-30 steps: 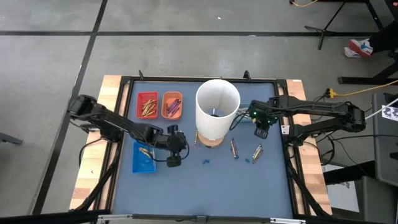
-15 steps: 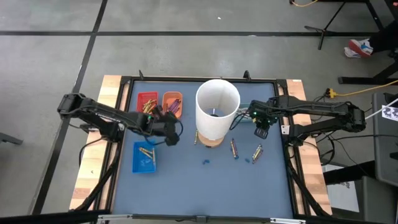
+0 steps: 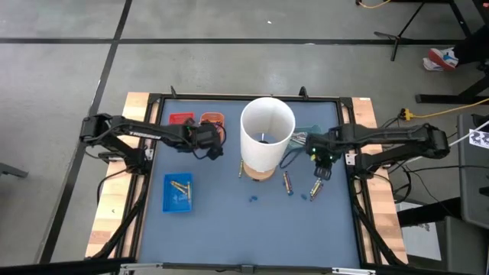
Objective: Sort crayons
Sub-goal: Put the violet crayon into the orange bin
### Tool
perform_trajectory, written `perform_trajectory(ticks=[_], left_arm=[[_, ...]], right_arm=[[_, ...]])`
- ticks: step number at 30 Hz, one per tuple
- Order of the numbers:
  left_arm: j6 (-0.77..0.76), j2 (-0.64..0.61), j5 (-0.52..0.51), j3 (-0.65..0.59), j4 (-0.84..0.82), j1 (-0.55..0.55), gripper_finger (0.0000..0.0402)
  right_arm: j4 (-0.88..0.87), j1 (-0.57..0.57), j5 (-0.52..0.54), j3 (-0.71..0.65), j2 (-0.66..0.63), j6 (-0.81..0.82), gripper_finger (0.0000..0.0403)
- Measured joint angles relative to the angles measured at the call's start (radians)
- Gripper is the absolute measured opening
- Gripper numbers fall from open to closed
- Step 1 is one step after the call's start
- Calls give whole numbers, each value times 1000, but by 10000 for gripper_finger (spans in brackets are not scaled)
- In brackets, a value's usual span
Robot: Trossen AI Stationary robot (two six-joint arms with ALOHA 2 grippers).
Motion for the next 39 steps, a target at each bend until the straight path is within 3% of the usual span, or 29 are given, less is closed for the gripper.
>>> perform_trajectory(ticks=[8,21,30,39], left_arm=[[-2,64,0,0,11,21,14],[-47,63,-5,-1,16,21,83],[-47,63,-4,-1,16,21,83],[-47,63,4,-1,16,20,86]], right_arm=[[1,264,53,0,0,137,147],[61,601,220,0,0,254,147],[141,741,220,0,34,256,147],[139,791,221,0,176,245,147]])
